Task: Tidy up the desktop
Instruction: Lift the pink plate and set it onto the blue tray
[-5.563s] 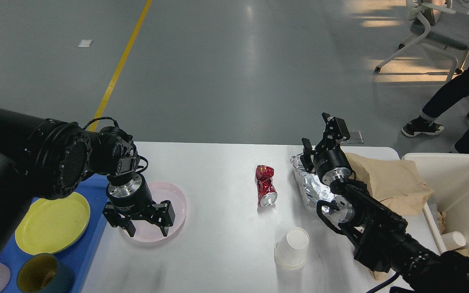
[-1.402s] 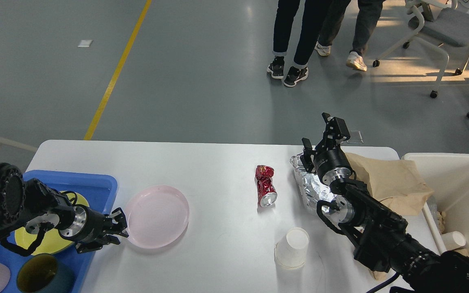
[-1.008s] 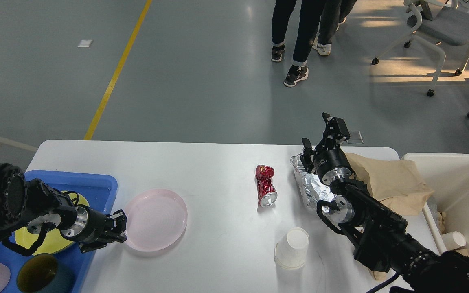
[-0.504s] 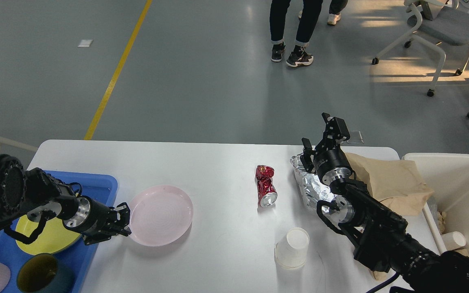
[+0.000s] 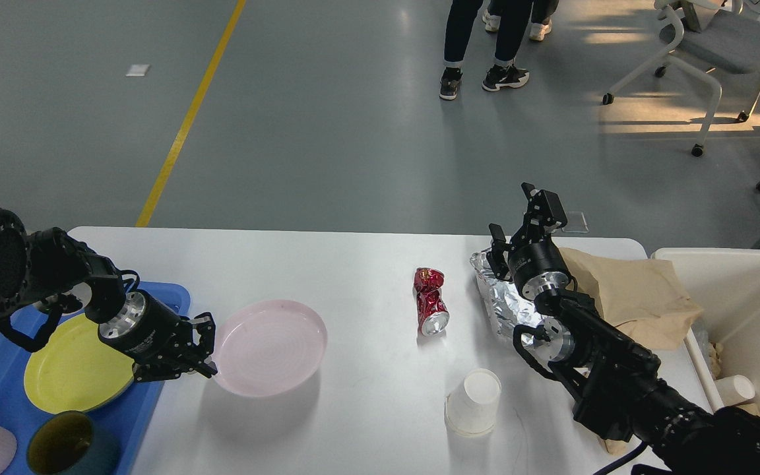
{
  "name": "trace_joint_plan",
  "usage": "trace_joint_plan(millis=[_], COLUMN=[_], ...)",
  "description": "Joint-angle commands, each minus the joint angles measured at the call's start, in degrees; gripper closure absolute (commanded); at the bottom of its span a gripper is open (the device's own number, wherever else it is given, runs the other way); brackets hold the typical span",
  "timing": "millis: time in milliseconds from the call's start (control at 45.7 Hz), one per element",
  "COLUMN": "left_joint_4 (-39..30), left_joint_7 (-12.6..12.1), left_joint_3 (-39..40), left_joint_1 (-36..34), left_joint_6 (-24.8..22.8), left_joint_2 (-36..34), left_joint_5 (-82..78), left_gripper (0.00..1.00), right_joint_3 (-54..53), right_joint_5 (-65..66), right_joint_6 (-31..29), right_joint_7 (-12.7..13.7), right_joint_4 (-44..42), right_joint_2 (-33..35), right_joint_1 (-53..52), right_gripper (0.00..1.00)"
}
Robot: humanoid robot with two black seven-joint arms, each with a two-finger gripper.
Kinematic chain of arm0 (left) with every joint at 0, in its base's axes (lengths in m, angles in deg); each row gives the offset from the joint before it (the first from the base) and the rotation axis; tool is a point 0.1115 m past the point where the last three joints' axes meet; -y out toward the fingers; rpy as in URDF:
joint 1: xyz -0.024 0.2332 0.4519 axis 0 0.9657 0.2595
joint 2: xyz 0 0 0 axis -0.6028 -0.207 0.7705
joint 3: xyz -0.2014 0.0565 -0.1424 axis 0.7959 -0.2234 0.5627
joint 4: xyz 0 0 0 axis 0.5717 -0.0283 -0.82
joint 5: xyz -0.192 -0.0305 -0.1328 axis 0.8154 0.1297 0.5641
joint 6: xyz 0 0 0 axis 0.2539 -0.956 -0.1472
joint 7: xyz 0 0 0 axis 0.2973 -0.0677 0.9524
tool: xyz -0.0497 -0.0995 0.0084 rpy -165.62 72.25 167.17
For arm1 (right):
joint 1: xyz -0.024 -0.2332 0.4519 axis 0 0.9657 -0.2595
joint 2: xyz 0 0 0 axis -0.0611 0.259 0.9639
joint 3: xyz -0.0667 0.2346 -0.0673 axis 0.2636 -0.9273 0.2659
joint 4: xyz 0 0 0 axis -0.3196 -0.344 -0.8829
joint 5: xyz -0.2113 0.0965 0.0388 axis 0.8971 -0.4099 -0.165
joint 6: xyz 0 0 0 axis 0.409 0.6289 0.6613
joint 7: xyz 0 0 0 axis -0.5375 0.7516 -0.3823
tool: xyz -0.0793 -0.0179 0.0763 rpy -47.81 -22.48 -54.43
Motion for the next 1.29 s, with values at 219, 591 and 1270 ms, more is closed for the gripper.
trace_joint_plan(millis=[219,591,1270], left_joint_4=[-1.7,0.0,9.8], left_joint_7=[-0.9,-0.7,-0.7], left_joint_3=[-9.8,-18.5,-18.7], left_joint_1=[-8.5,-8.9,2.0], left_joint_6=[-8.4,-8.4,2.3], left_joint_2=[-6.1,-14.7,-16.5], left_joint_5=[-0.7,-0.8,-0.5], left_gripper=[1.00,1.00,1.00], right_joint_3=[0.0,0.0,0.0], right_joint_5=[0.0,0.0,0.0], right_joint_6=[0.0,0.0,0.1], right_joint_7=[0.0,0.0,0.0], right_joint_4=[0.0,0.0,0.0], right_joint_2=[0.0,0.0,0.0], right_joint_1=[0.0,0.0,0.0], right_gripper=[0.00,0.00,0.00])
